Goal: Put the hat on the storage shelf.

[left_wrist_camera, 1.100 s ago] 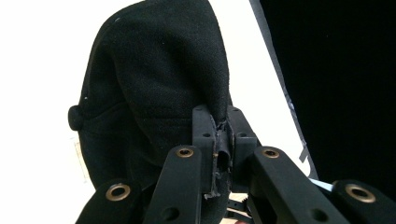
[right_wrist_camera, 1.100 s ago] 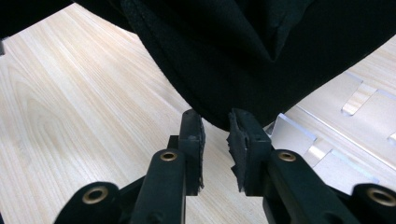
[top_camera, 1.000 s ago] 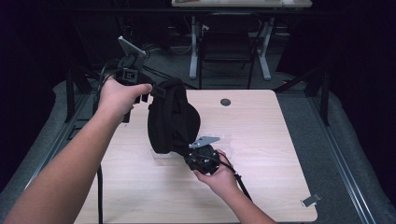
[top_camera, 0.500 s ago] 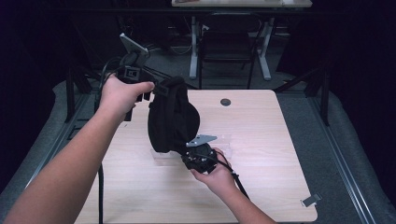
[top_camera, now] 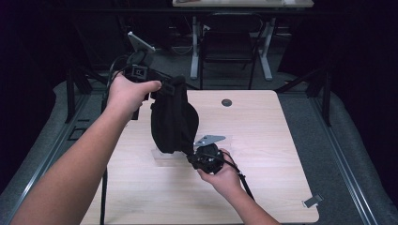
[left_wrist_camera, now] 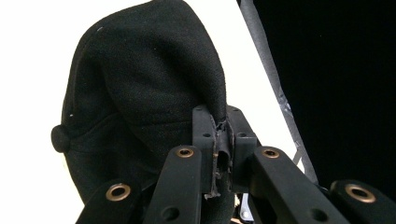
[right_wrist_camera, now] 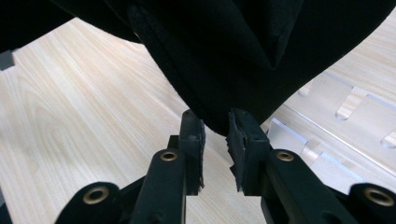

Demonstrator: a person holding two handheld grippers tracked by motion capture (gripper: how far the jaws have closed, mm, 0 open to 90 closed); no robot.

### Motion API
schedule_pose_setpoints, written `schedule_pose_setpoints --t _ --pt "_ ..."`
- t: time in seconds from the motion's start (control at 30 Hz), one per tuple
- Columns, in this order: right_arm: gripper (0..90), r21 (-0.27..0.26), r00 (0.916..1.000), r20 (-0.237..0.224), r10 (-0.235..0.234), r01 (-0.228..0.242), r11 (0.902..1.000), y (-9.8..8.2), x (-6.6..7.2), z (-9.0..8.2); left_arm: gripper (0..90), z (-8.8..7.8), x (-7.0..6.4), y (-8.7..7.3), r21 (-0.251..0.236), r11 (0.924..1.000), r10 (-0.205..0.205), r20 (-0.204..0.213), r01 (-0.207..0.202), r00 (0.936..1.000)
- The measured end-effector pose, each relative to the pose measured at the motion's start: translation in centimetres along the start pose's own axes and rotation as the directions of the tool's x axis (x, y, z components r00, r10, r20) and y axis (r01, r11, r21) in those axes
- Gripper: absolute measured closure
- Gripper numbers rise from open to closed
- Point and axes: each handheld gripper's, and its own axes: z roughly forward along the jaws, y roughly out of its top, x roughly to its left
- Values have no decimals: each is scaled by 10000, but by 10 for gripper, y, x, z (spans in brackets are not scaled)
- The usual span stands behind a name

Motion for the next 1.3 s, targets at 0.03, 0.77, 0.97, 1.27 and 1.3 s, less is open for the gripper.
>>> schedule_pose_setpoints --t 0.03,0.77,0.97,1.27,1.3 --pt "768 237 9997 100 -202 200 9995 1 -2 -2 852 0 -1 0 13 10000 60 -4 -60 10000" --pt "797 303 9997 -21 229 -228 9993 -8 -12 -3 850 17 -6 1 126 9996 253 105 -254 9996" --pt "798 93 9988 -273 403 -401 9992 -11 -10 0 838 19 -5 0 83 9996 277 269 -280 9993" --pt "811 272 9996 -51 293 -291 9992 -12 -11 -2 821 23 -7 0 33 9993 367 579 -370 9976" --pt "816 253 9998 -2 223 -222 9994 -13 -12 -2 815 24 -8 0 17 9995 323 656 -325 9973"
